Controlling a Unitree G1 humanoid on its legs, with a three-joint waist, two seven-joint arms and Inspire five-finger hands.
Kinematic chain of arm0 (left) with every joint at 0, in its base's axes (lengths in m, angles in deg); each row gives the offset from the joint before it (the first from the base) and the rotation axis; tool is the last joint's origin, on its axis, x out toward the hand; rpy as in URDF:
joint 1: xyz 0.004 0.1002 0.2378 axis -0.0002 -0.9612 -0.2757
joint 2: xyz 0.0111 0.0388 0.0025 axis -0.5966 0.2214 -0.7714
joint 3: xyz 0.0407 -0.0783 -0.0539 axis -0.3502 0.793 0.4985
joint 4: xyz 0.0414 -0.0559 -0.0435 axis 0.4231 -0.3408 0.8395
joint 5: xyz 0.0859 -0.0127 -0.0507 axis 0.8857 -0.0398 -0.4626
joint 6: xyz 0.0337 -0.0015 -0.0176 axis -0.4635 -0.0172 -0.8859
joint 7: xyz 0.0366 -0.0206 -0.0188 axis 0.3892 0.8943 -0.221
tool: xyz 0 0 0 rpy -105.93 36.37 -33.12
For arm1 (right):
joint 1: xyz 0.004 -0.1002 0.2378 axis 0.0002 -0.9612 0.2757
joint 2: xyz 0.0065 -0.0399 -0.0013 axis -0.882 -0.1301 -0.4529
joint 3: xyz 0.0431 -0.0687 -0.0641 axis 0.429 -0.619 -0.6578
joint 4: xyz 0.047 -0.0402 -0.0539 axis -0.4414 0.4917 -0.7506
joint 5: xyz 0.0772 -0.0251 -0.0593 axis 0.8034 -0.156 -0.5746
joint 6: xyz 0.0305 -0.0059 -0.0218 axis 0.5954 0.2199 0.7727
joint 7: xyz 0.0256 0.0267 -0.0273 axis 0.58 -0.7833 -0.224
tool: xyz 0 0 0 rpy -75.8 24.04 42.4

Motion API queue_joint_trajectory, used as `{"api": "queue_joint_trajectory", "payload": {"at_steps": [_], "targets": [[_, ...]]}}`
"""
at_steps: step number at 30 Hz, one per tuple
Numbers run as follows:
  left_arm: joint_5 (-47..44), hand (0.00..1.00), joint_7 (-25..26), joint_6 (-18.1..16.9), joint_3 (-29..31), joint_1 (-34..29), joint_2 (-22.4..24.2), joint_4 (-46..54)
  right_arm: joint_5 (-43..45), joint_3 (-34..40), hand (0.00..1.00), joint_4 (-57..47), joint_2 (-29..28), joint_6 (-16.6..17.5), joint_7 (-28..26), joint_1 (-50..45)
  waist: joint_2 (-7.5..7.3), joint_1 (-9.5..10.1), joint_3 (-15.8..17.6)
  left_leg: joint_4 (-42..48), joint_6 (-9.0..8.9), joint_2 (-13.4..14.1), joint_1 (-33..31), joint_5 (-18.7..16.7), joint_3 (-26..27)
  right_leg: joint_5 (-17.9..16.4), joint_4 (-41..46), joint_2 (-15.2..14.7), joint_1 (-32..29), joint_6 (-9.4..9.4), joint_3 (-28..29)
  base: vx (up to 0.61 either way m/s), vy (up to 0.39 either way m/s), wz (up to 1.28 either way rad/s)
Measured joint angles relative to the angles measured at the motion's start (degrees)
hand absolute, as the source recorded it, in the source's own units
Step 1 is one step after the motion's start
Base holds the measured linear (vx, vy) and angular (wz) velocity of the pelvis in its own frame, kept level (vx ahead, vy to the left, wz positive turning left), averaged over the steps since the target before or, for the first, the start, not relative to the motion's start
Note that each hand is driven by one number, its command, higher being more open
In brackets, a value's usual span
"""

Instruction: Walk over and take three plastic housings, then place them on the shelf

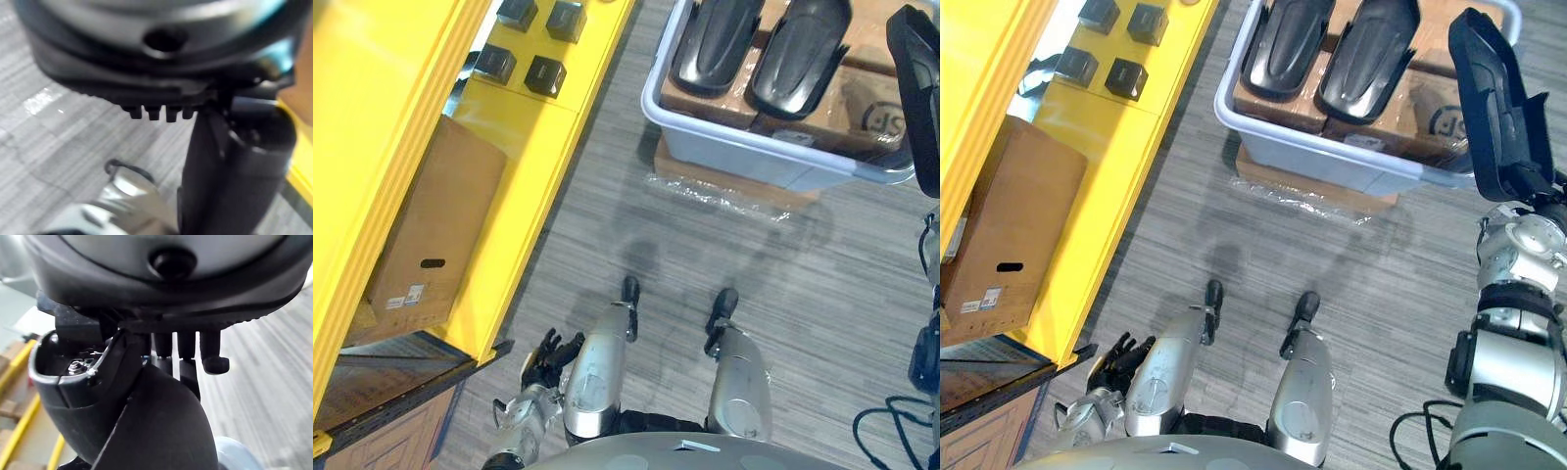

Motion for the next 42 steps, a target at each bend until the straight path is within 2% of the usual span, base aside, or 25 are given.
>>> {"api": "queue_joint_trajectory", "payload": {"at_steps": [2, 3, 4, 7, 8, 12, 16, 18, 22, 25, 30, 36, 42], "targets": [[0.0, 1.0, 0.1, -1.1, 1.5, -0.5, 0.0, 5.3, -6.3, 1.5, 0.0, -7.1, -3.2, 1.8, 1.6, -4.3, -2.41, -0.48, -1.2, -3.4, -0.45, 0.1, 3.6, 0.7, 0.4, 0.4, -2.6, 0.5, 3.0, 0.05, -0.1, 0.11, -0.028, -0.05], [0.0, 1.0, 0.1, -1.2, 1.8, -0.5, 0.0, 6.6, -8.0, 1.8, 0.0, -8.4, -4.0, 2.1, 1.8, -5.2, -3.16, -0.55, -1.9, -4.3, -0.48, 0.1, 4.2, 0.8, 0.6, 0.4, -3.3, 0.7, 3.5, 0.1, -0.2, 0.13, -0.02, -0.08], [0.0, 1.0, 0.1, -1.2, 2.3, -0.4, -0.1, 9.3, -10.7, 2.0, 0.0, -10.5, -5.6, 2.7, 2.5, -6.8, -4.71, -0.75, -3.2, -6.0, -0.56, 0.2, 5.6, 1.1, 0.9, 0.5, -4.5, 0.9, 4.5, 0.13, -0.1, 0.11, -0.01, -0.05], [-0.2, 1.0, 0.1, -1.1, 2.7, -0.4, -0.1, 17.1, -14.6, 2.7, 0.0, -15.2, -9.5, 3.6, 4.4, -10.3, -7.12, -1.64, -7.1, -8.3, -1.04, 0.2, 8.3, 1.3, 1.3, 0.8, -7.0, 1.3, 7.0, 0.33, -0.3, 0.18, -0.002, -0.06], [-0.3, 1.0, 0.1, -0.9, 2.9, -0.2, -0.1, 19.0, -15.0, 2.9, 0.0, -16.3, -10.3, 3.6, 4.7, -10.7, -7.27, -1.79, -7.6, -8.6, -1.2, 0.2, 8.8, 1.2, 1.4, 0.8, -7.4, 1.3, 7.6, 0.33, -0.3, 0.2, 0.01, -0.04], [-2.3, 1.0, 0.1, 0.5, 3.7, 2.6, -0.1, 32.5, -20.7, 3.6, 0.0, -25.1, -15.3, 3.7, 6.3, -13.5, -7.0, -1.9, -11.6, -9.1, -2.12, 0.1, 11.7, 0.6, 2.1, 1.1, -10.6, 1.4, 11.5, 0.77, -0.8, 0.14, 0.015, -0.03], [-4.6, 1.0, -0.3, 3.0, 4.5, 5.9, -0.1, 44.0, -25.8, 1.9, 0.0, -32.8, -15.4, 3.6, 6.2, -13.7, -5.44, -1.78, -14.9, -10.7, -2.26, 0.1, 13.8, 0.4, 2.3, 1.3, -11.6, 1.2, 13.5, 1.12, -1.4, 0.07, 0.018, 0.01], [-5.6, 1.0, -0.8, 4.0, 4.5, 6.9, -0.1, 45.5, -26.1, 0.6, 0.0, -35.0, -15.4, 3.6, 6.1, -13.5, -5.24, -1.72, -16.2, -11.2, -2.28, 0.1, 14.6, 0.4, 2.4, 1.4, -12.2, 1.2, 14.2, 1.17, -1.4, 0.03, 0.01, -0.03], [-8.0, 1.0, -1.6, 8.5, 2.3, 9.4, -0.1, 46.1, -30.1, -3.5, 0.0, -37.8, -15.9, 4.1, 6.0, -13.4, -5.17, -1.64, -18.9, -12.4, -2.28, 0.1, 16.0, 0.4, 2.7, 1.7, -13.0, 1.3, 15.2, 1.54, -1.4, -0.01, 0.003, -0.03], [-10.8, 1.0, -2.0, 13.3, -0.7, 9.8, -0.2, 47.3, -30.4, -6.5, 0.0, -38.5, -19.5, 4.3, 5.3, -13.1, -5.38, -1.87, -20.2, -12.6, -2.27, 0.1, 16.7, 0.4, 3.2, 1.9, -13.3, 1.3, 15.7, 1.7, -1.4, -0.04, 0.007, -0.07], [-14.5, 1.0, -2.2, 17.7, -5.7, 10.9, 0.1, 48.0, -33.1, -10.7, 0.0, -38.5, -22.7, 4.7, 4.7, -13.1, -5.12, -1.97, -21.7, -13.9, -1.71, 0.0, 17.3, 1.1, 3.4, 2.8, -14.7, 1.5, 16.3, 1.19, -1.4, -0.06, -0.005, -0.02], [-17.1, 1.0, -0.8, 18.8, -7.1, 12.4, 1.1, 47.9, -36.5, -14.5, 0.0, -38.5, -25.4, 7.9, 5.0, -13.1, -5.09, -2.07, -23.0, -15.9, -1.76, -0.1, 17.4, 2.7, 3.3, 3.9, -16.2, 2.2, 16.2, 0.73, -1.9, -0.03, -0.008, 0.02], [-19.2, 1.0, 0.0, 18.8, -11.4, 12.8, 1.3, 47.9, -39.3, -21.7, 0.0, -36.7, -29.3, 11.0, 5.0, -13.9, -5.29, -2.14, -24.5, -16.9, -1.88, -0.2, 17.6, 3.3, 3.3, 4.3, -16.9, 2.3, 16.3, 0.72, -2.0, 0.0, 0.0, 0.0]]}}
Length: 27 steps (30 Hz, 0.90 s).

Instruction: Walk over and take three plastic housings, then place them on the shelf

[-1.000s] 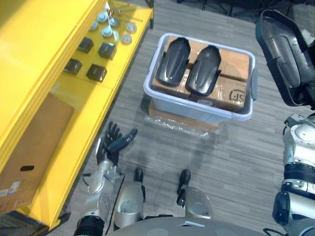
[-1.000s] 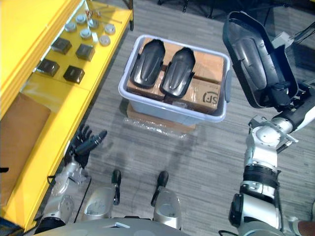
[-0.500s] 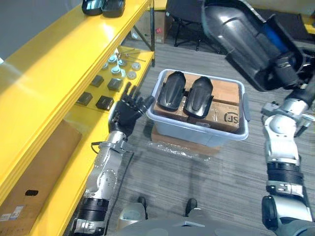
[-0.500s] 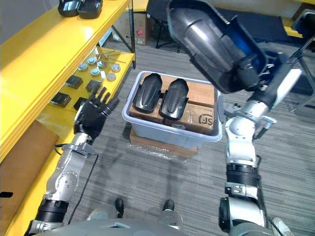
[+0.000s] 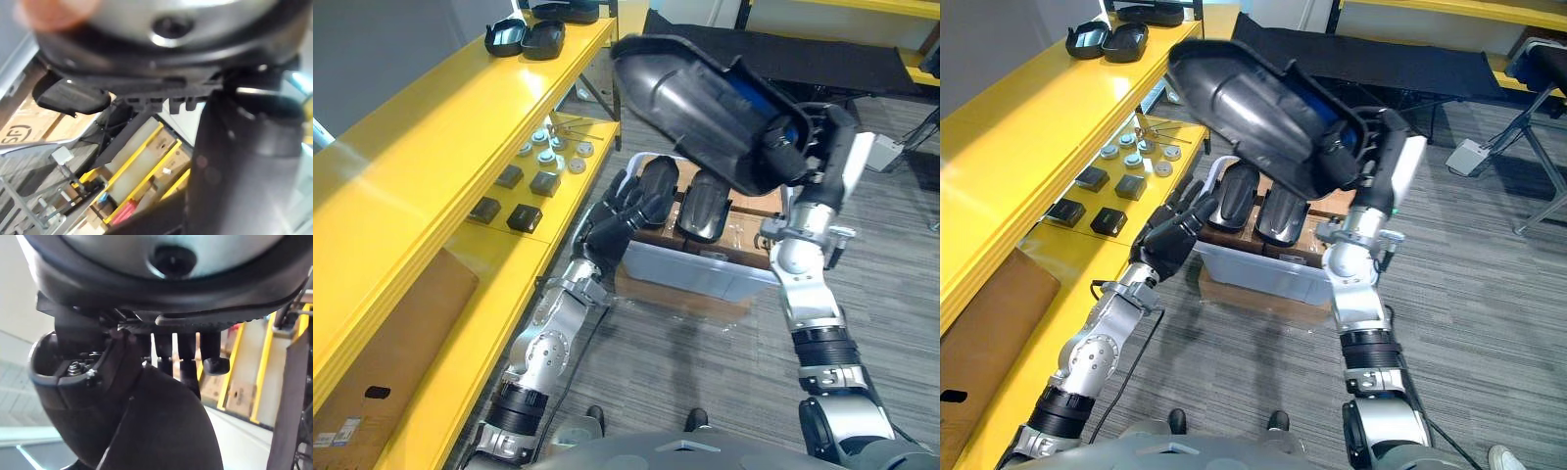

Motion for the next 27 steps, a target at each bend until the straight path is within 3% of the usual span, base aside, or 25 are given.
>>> {"api": "queue_joint_trajectory", "payload": {"at_steps": [7, 14, 20, 22, 27], "targets": [[-1.2, 1.0, 0.4, -0.9, -4.2, 2.4, 0.0, -1.4, -0.6, -6.0, 0.0, 5.3, -4.6, 1.9, -0.6, -2.7, -0.66, 0.12, -1.2, -1.6, 0.14, -0.3, 0.8, 0.8, 0.1, 0.8, -1.2, -0.1, 0.4, -0.06, 0.6, -0.01, 0.0, -0.01], [-1.9, 1.0, 3.0, -1.2, -7.1, 3.7, -0.2, -5.7, -1.9, -8.4, 0.0, 7.5, -5.3, 1.9, -0.2, -4.4, -0.98, -0.44, -1.4, -1.9, 0.38, -0.4, 0.8, 1.2, 0.1, 1.0, -1.2, -0.1, 0.2, -0.19, 0.7, -0.04, 0.0, -0.01], [-1.4, 1.0, 9.8, -3.0, -9.6, 4.1, -0.2, -5.7, -1.9, -10.7, 0.0, 10.2, -5.7, 3.1, 1.0, -5.2, -2.22, -1.12, -2.2, -2.6, 0.37, -0.3, 0.8, 1.6, 0.0, 1.1, -1.3, 0.0, -0.1, -0.23, 0.7, 0.0, 0.0, 0.0], [-0.9, 1.0, 14.7, -4.8, -10.7, 4.5, -0.1, -5.7, -1.9, -12.0, 0.0, 10.2, -5.9, 4.9, 1.4, -6.1, -2.67, -1.12, -2.5, -2.6, 0.37, -0.3, 0.8, 1.6, 0.0, 1.1, -1.3, 0.0, 0.0, -0.23, 0.7, 0.0, 0.0, 0.0], [-0.7, 1.0, 18.7, -8.9, -10.2, 4.7, 0.2, -7.7, -1.9, -14.0, 0.0, 10.9, -6.9, 7.3, 1.7, -7.1, -3.58, -0.9, -3.1, -2.6, 0.4, -0.3, 0.8, 1.6, -0.1, 1.1, -1.3, 0.1, 0.0, -0.3, 0.7, -0.01, 0.0, 0.0]]}}
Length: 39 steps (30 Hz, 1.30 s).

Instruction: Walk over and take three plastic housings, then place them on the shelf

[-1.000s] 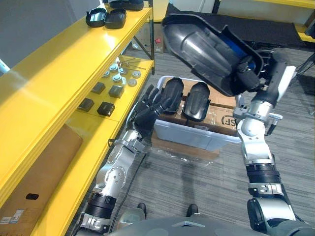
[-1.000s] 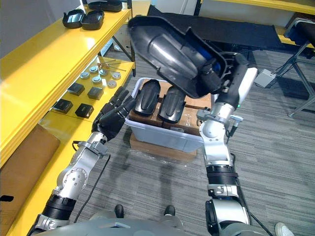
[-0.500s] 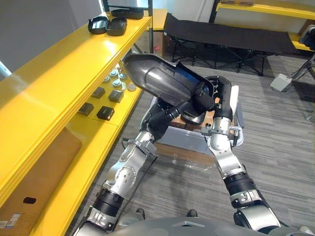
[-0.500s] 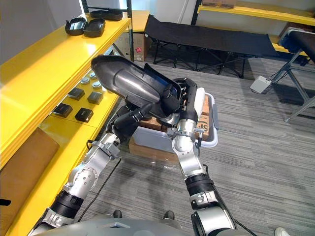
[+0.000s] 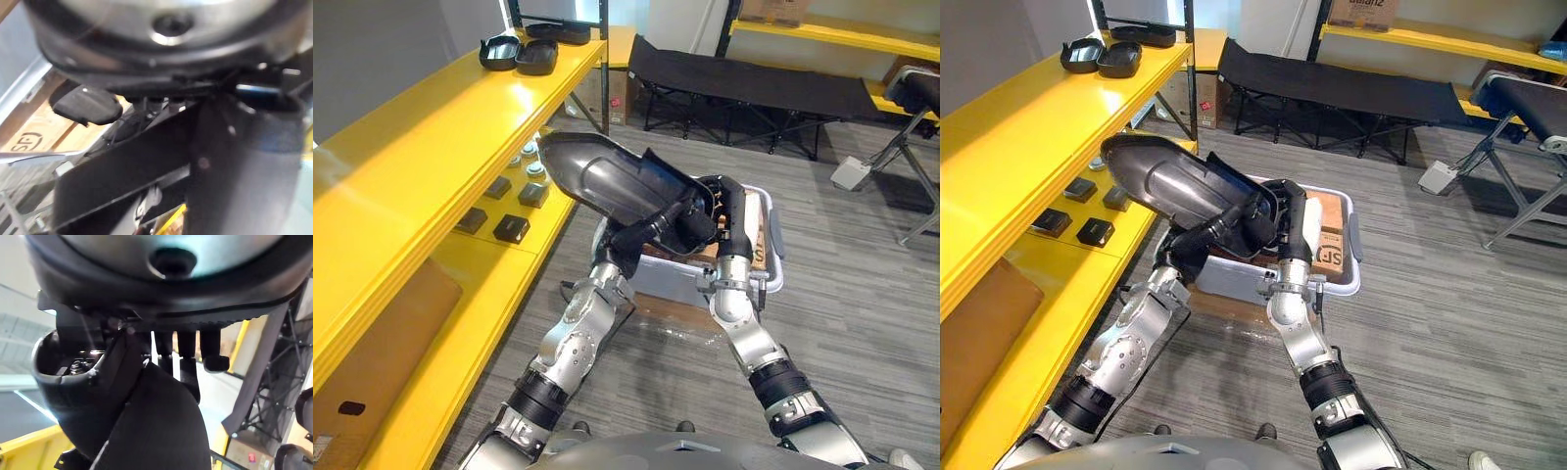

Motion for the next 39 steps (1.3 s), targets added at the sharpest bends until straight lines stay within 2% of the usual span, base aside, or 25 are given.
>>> {"api": "queue_joint_trajectory", "payload": {"at_steps": [1, 7, 11, 13, 16, 21, 22, 30, 35, 39], "targets": [[0.0, 0.0, 0.1, -0.9, 0.5, 0.0, 0.6, -0.8, 0.1, 0.0, 0.0, 1.0, -0.6, 0.6, 0.0, 0.0, -0.33, 0.09, -0.2, 0.0, 0.01, 0.0, 0.0, 0.0, 0.0, 0.0, 0.0, 0.0, 0.0, 0.0, 0.0, -0.03, 0.0, 0.01], [-0.9, 0.0, 0.0, -3.6, 4.8, -0.1, 4.1, -4.2, 0.2, -0.4, 0.0, 1.7, -1.9, 1.5, 0.1, -1.9, -0.66, 1.1, -0.2, -0.1, 0.03, 0.0, 0.0, 0.0, -0.1, 0.0, 0.0, 0.1, 0.0, -0.02, -0.1, -0.01, 0.0, 0.0], [-4.1, 0.0, -0.6, -5.1, 6.7, -0.2, 4.5, -6.4, 0.4, -1.4, 0.0, 3.8, -2.5, 2.7, 0.0, -2.3, -0.78, 1.05, -0.2, -0.5, 0.0, 0.1, 0.2, 0.4, -0.2, 0.0, 0.0, 0.1, 0.0, -0.02, -0.1, 0.0, 0.0, 0.0], [-5.3, 0.0, -0.6, -5.3, 8.9, -0.5, 5.2, -8.6, 0.3, -2.4, 0.0, 3.8, -2.9, 5.3, -0.1, -3.1, -0.96, 1.03, -0.2, -1.3, -0.06, 0.1, 0.7, 0.7, -0.2, 0.0, 0.0, 0.1, 0.1, -0.02, -0.1, -0.01, 0.0, -0.02], [-5.2, 0.0, -1.2, -5.6, 10.7, -0.7, 5.2, -10.9, -0.1, -5.0, 0.0, 3.9, -3.0, 6.8, -0.5, -4.0, -1.8, 1.0, -0.4, -1.9, -0.18, 0.2, 0.9, 1.0, -0.3, 0.0, 0.0, 0.0, 0.1, -0.02, -0.1, -0.01, 0.0, 0.01], [-5.5, 0.0, -4.8, -5.9, 11.3, -0.9, 3.6, -11.7, -0.1, -5.9, 0.0, 3.7, -3.7, 7.0, -0.2, -4.1, -2.87, 1.0, -0.3, -2.0, -0.19, 0.2, 0.9, 1.0, -0.2, 0.0, 0.0, 0.0, 0.1, -0.02, -0.1, -0.01, 0.0, 0.01], [-7.1, 0.0, -5.7, -5.7, 11.3, -0.9, 3.2, -11.7, -0.1, -6.1, 1.0, 3.5, -3.7, 7.2, 0.1, -4.1, -2.87, 0.98, -0.3, -2.0, -0.19, 0.2, 0.9, 1.0, -0.2, 0.0, 0.0, 0.0, 0.1, -0.02, -0.1, -0.03, 0.002, -0.01], [-10.1, 0.0, -6.8, -6.6, 10.4, -0.8, 2.8, -11.7, -0.1, -7.5, 1.0, 1.9, -2.3, 8.3, 0.1, -4.3, -2.86, -0.37, -0.3, -1.9, -0.28, 0.2, 0.9, 0.9, -0.1, 0.0, 0.0, -0.1, 0.0, -0.03, -0.2, 0.0, 0.0, 0.0], [-6.4, 0.0, -3.3, -7.2, 7.5, 0.9, 2.7, -11.7, 2.0, -7.7, 1.0, 0.3, -1.0, 8.1, 1.7, -6.3, -2.79, -0.31, -0.2, -1.4, -0.45, 0.2, 0.7, 0.7, 0.0, 0.0, 0.0, -0.1, -0.1, -0.05, -0.2, 0.0, 0.0, 0.0], [-0.6, 0.0, 0.0, -7.6, 6.4, 2.7, 3.1, -11.6, 4.0, -7.2, 1.0, -1.7, -1.1, 6.3, 2.0, -7.4, -2.56, -0.37, 0.0, 0.1, -0.48, 0.4, -0.2, 0.1, 0.1, 0.0, 0.0, 0.1, -0.4, -0.08, 0.0, -0.02, -0.001, -0.01]]}}
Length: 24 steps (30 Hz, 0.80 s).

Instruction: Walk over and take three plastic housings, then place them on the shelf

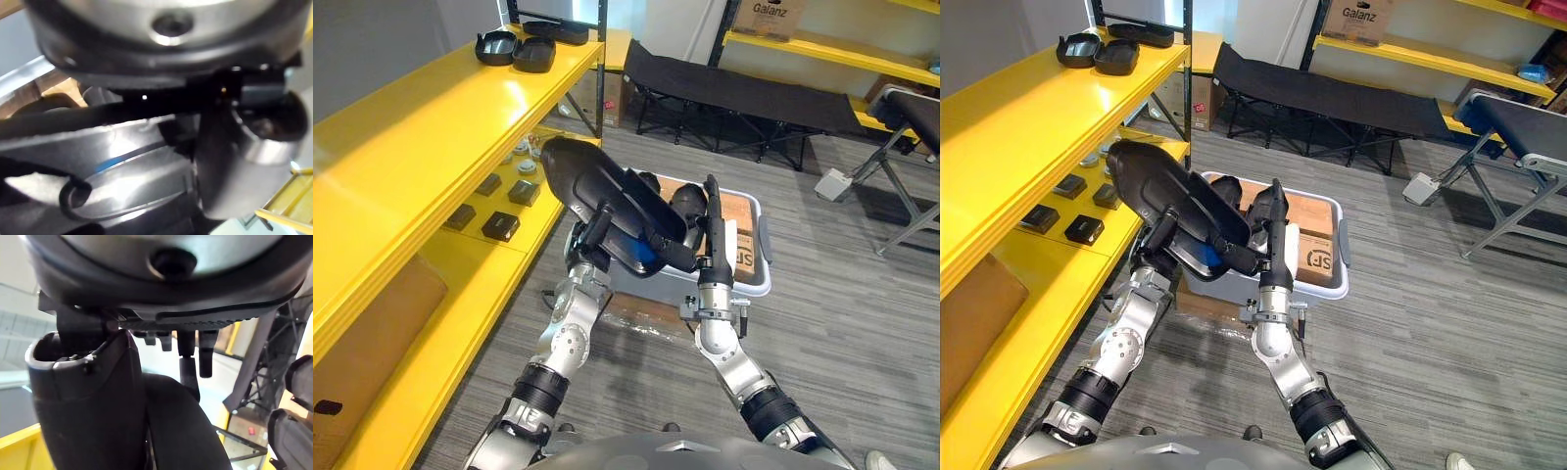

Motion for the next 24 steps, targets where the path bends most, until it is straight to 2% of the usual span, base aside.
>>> {"api": "queue_joint_trajectory", "payload": {"at_steps": [3, 4, 5, 7, 8, 11, 14, 18, 20, 24], "targets": [[12.2, 0.0, 7.5, -1.4, 0.3, 0.0, 1.7, 3.0, 0.9, 1.0, 1.0, -2.8, -0.6, -1.8, -2.4, -1.8, 0.2, -0.18, 0.2, 0.0, -0.11, 0.2, 0.1, -0.1, 0.1, -0.1, 0.0, 0.2, -0.1, -0.19, 0.2, -0.01, -0.009, -0.06], [19.6, 0.0, 11.8, -2.5, 1.5, 0.0, 3.2, 4.4, 0.9, 1.0, 1.0, -3.5, -0.9, -2.3, -3.7, -2.6, 0.27, -0.22, 0.3, 0.0, -0.19, 0.3, 0.2, -0.2, 0.2, -0.2, 0.0, 0.3, -0.1, -0.29, 0.4, 0.0, -0.008, -0.07], [22.5, 0.0, 13.3, -2.8, 2.3, 0.0, 3.4, 5.1, 1.0, 1.0, 1.0, -4.1, -0.9, -2.6, -4.2, -3.0, 0.32, -0.21, 0.3, 0.0, -0.24, 0.4, 0.2, -0.2, 0.2, -0.2, 0.0, 0.4, -0.1, -0.32, 0.5, 0.0, -0.014, -0.07], [29.9, 0.0, 16.9, -3.7, 5.5, 0.0, 4.7, 7.0, 2.8, 1.5, 1.0, -5.5, -1.6, -2.8, -5.5, -3.7, 0.71, -0.25, 0.6, 0.0, -0.38, 0.4, 0.4, -0.3, 0.5, -0.3, 0.0, 0.9, -0.1, -0.4, 0.6, 0.0, -0.019, -0.06], [34.3, 0.0, 19.1, -5.5, 8.3, -0.2, 5.2, 8.2, 4.4, 2.7, 1.0, -6.8, -2.8, -2.7, -6.4, -3.7, 1.28, -0.26, 1.1, -0.1, -0.39, 0.4, 0.7, -0.4, 0.7, -0.3, 0.0, 0.9, 0.0, -0.43, 0.8, -0.01, -0.006, -0.07], [41.0, 0.0, 23.2, -9.8, 14.3, -2.1, 6.1, 13.1, 5.1, 6.8, 1.0, -7.1, -3.0, -3.7, -7.1, -5.5, 1.56, -0.08, 1.2, -0.2, -0.32, 0.2, 1.0, -0.8, 1.3, -0.5, 0.0, 1.0, 0.0, -0.6, 1.2, 0.0, 0.017, -0.07], [46.8, 0.0, 27.3, -12.3, 19.5, -3.6, 5.7, 17.5, 8.4, 12.3, 1.0, -7.0, -2.9, -5.6, -8.7, -9.1, 1.6, -0.09, 1.3, -0.3, -0.28, 0.1, 1.1, -1.1, 1.7, -0.6, 0.0, 0.9, -0.1, -0.69, 1.4, 0.02, 0.018, -0.05], [47.9, 0.0, 28.5, -13.7, 20.5, -5.9, 5.5, 19.6, 12.7, 16.2, 1.0, -7.0, -3.1, -5.6, -11.6, -12.6, 1.65, -0.41, 1.2, -0.4, -0.4, 0.0, 1.3, -1.2, 2.2, -0.6, 0.0, 0.7, -0.2, -0.7, 1.7, 0.0, 0.007, -0.04], [47.9, 0.0, 27.8, -13.7, 20.6, -7.6, 5.5, 19.5, 13.9, 17.2, 1.0, -7.0, -3.3, -5.6, -13.8, -12.8, 1.66, -1.45, 1.2, -0.5, -0.41, 0.0, 1.3, -1.2, 2.3, -0.6, 0.0, 0.7, -0.4, -0.69, 1.9, -0.02, 0.004, -0.09], [43.7, 0.0, 19.4, -13.4, 20.7, -12.2, 5.4, 20.0, 15.1, 20.1, 1.0, -7.0, -4.4, -5.6, -19.5, -13.9, 2.14, -1.83, 1.3, -0.9, -0.54, 0.2, 2.0, -1.3, 3.3, -0.6, 0.0, 1.1, -0.6, -0.71, 3.1, -0.03, -0.007, -0.15]]}}
